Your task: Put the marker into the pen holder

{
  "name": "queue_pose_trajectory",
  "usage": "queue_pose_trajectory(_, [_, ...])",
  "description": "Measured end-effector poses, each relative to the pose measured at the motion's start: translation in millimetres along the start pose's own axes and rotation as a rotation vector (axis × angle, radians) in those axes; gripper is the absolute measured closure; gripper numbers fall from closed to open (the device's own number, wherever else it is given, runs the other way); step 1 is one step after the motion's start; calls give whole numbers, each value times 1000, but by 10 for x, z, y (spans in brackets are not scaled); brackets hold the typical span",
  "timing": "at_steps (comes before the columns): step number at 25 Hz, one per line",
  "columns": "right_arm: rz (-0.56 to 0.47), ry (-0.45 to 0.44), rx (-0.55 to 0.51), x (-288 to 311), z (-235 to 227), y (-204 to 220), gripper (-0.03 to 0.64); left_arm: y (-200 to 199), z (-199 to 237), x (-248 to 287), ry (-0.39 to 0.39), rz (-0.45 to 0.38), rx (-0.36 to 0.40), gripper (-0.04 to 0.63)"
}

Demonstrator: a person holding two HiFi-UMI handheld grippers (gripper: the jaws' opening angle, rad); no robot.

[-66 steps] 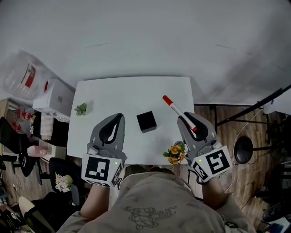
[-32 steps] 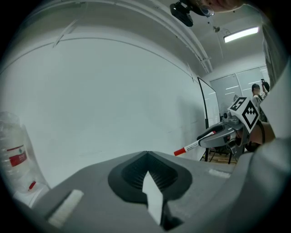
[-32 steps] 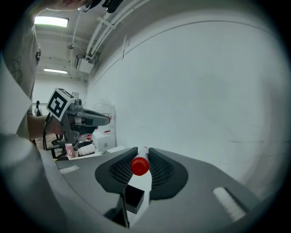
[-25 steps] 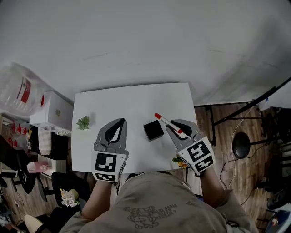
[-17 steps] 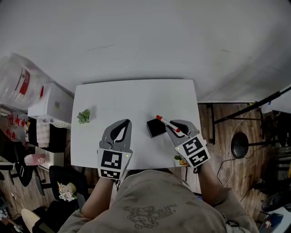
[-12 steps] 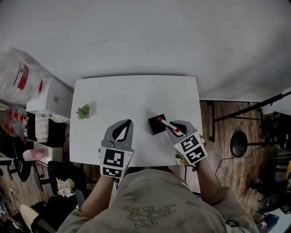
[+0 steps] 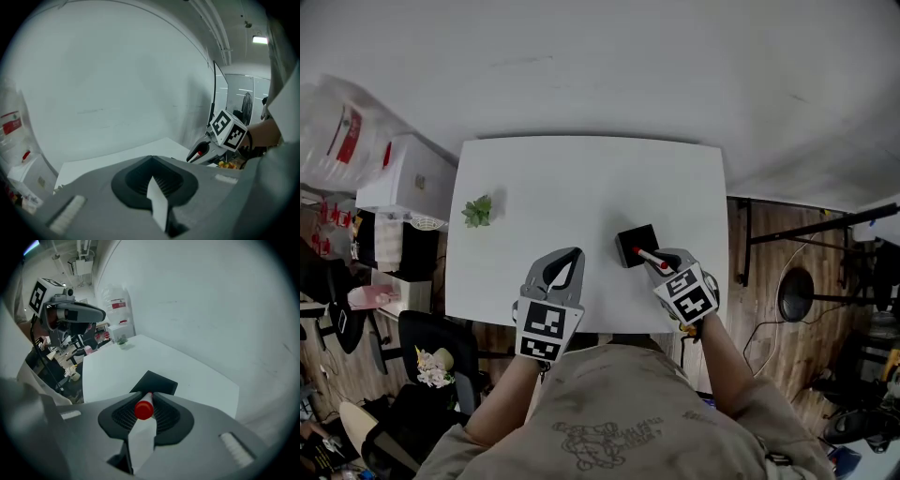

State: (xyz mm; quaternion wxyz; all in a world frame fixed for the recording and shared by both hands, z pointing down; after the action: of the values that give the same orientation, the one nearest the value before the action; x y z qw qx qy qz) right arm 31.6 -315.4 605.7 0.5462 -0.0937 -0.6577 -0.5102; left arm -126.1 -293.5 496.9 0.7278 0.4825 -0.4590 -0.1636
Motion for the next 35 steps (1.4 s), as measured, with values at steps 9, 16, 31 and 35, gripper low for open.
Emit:
queue_pose_trajectory(9, [63,-29,-23,332,76,93,512,183,176,-71,-39,40,-15,595])
queue_pose_trajectory(16, [48,-5,-26,354,69,67,507,202,140,-69,-35,39,-14,595])
queue_pose_trajectory(31, [-264,105,27,-637,-158,-673,530,-306,115,-283,-55,-61,79,595])
queue_pose_trajectory(35, [-416,120,118,-1112,-245,-948,552,-573,107,-377,-59,-111,117,595])
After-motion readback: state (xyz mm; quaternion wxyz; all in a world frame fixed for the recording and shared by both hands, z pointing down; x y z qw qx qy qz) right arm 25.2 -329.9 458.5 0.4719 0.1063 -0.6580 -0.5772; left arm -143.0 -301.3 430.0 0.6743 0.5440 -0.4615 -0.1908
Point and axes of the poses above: the fingertips, and each gripper's own axes: x forward along the fingers, z to its left, y out of its underside, the point moved 2 cm from there along -x, backward along the fingers, and after that the axes turned 11 degrees about y, right-handed, at the moved point
